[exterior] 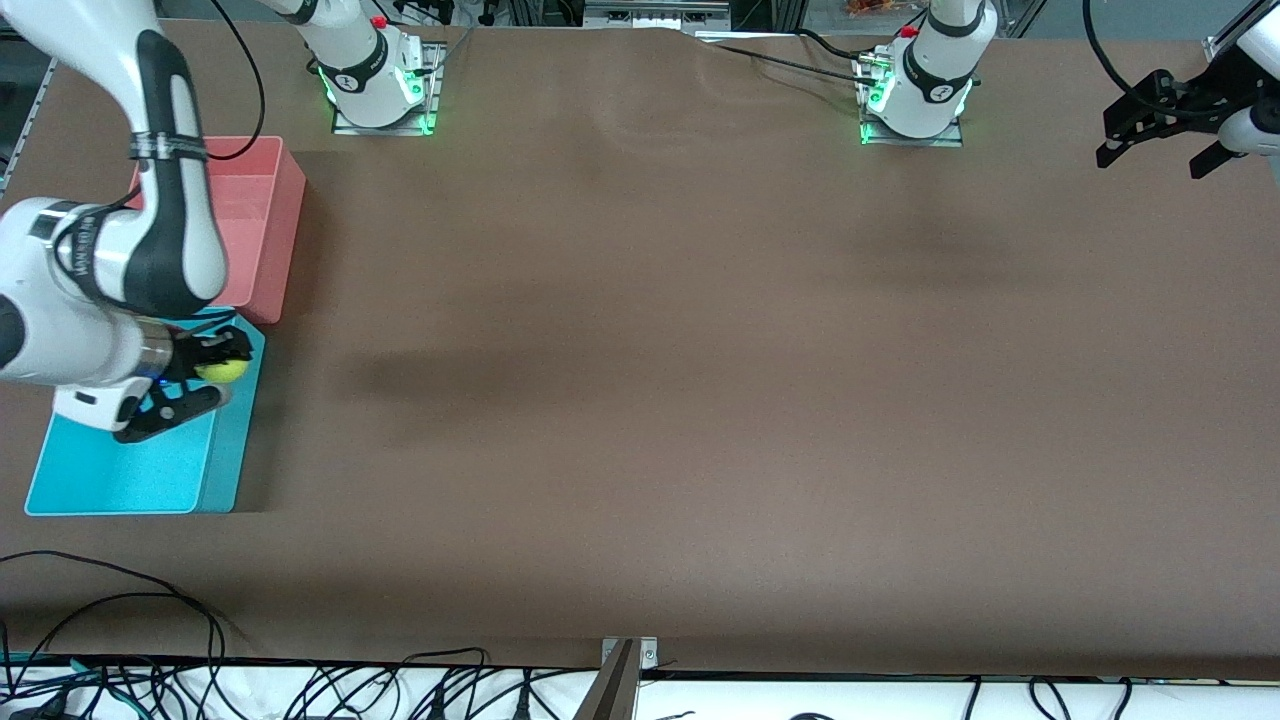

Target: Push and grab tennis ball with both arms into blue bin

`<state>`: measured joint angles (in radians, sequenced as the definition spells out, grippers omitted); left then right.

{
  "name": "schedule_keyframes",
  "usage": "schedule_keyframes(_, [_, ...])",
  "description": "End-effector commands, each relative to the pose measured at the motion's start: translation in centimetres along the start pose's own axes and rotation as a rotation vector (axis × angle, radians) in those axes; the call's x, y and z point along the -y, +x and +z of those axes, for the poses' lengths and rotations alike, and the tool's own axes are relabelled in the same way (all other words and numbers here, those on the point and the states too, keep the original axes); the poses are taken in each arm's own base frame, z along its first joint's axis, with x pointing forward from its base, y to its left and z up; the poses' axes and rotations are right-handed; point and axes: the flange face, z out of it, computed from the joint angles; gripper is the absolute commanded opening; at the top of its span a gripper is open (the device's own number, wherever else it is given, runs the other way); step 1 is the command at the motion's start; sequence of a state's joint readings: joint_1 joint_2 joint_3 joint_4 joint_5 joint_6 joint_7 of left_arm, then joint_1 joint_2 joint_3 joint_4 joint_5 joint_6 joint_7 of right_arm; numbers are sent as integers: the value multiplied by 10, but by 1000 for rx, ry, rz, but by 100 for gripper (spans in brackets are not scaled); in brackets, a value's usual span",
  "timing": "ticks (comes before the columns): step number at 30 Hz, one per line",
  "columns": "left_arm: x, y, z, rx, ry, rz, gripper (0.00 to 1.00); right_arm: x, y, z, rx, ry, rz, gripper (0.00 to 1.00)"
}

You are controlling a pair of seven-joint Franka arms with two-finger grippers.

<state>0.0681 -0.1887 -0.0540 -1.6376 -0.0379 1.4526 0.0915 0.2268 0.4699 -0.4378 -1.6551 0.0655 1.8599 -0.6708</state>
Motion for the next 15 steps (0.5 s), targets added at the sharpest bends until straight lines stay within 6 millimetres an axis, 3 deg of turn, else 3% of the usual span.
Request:
schedule_keyframes(1, [14,-3,-23,-22,9,-29,100,-22,-12,26,30,35,5,30])
schedule_keyframes(10, [14,-1,-23,-22,9,-26,100,-63,-27,100,34,159,9,30])
schedule_keyframes(15, [11,1,-20,-16,8,-20,100,-74,-31,124,25,192,2,31])
